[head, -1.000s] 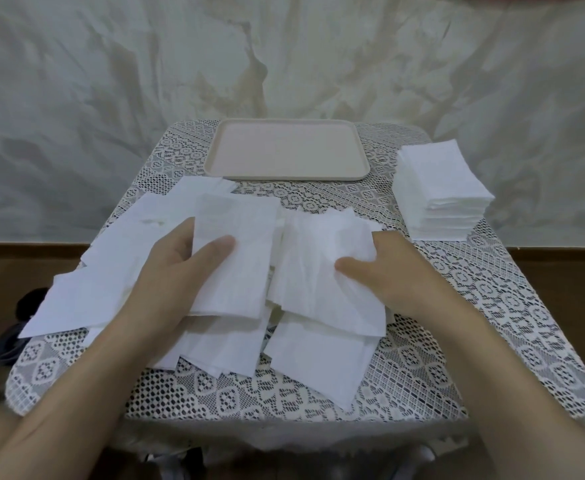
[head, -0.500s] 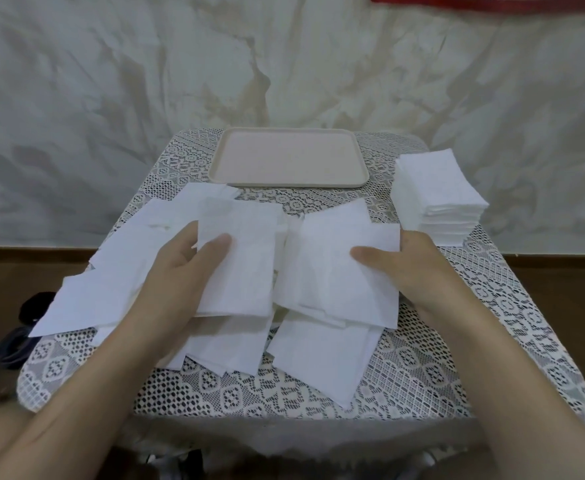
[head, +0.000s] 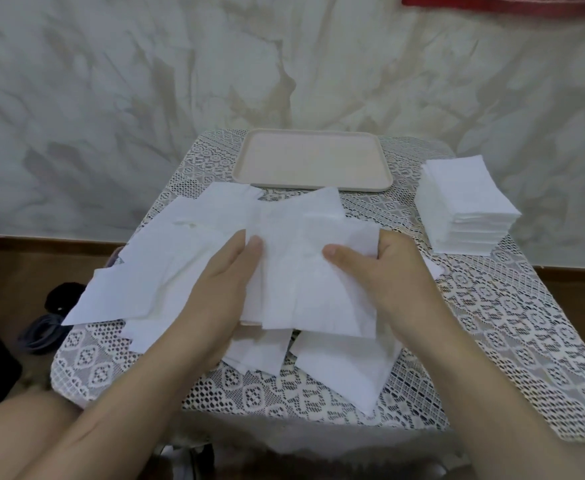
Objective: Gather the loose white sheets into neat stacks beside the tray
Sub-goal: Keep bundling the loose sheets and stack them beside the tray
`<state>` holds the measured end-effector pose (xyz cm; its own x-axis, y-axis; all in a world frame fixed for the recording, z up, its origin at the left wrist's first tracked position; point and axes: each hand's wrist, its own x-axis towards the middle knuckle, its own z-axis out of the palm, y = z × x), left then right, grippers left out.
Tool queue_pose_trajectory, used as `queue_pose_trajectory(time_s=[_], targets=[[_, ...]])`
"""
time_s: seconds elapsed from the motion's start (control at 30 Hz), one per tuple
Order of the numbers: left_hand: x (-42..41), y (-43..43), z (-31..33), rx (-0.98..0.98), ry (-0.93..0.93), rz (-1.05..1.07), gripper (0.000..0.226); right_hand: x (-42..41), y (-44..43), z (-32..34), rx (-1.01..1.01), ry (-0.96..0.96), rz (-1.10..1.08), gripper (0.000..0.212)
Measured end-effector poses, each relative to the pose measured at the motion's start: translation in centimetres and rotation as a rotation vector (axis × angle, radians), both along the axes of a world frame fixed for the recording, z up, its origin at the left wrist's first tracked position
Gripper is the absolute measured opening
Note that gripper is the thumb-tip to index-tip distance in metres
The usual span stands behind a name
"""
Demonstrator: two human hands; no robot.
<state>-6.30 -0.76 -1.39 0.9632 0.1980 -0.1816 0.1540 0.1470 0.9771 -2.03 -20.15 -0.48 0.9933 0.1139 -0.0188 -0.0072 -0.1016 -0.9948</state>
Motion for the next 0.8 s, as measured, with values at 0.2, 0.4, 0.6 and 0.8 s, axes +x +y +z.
queue_pose_trajectory(time_s=[0.2, 0.4, 0.6, 0.8], targets=[[-0.2, -0.5, 0.4, -0.057, -0.023, 0.006, 0.016, -0.2, 1.1, -0.6, -0.036, -0.08, -0.049, 0.007], [-0.1, -0.8, 0.3, -0.043, 0.003, 0.016, 0.03, -0.3, 1.8, -0.6, -0.025, -0.15, -0.104, 0.009], [0.0, -0.9, 0.0, 0.062, -0.02, 0.008, 0.023, -0.1, 1.4, -0.9, -0.154, -0.187, -0.097, 0.008], [-0.1, -0.9, 0.1, 0.062, -0.02, 0.086, 0.035, -0.5, -0.1, -0.2, -0.273, -0.222, -0.037, 0.032]])
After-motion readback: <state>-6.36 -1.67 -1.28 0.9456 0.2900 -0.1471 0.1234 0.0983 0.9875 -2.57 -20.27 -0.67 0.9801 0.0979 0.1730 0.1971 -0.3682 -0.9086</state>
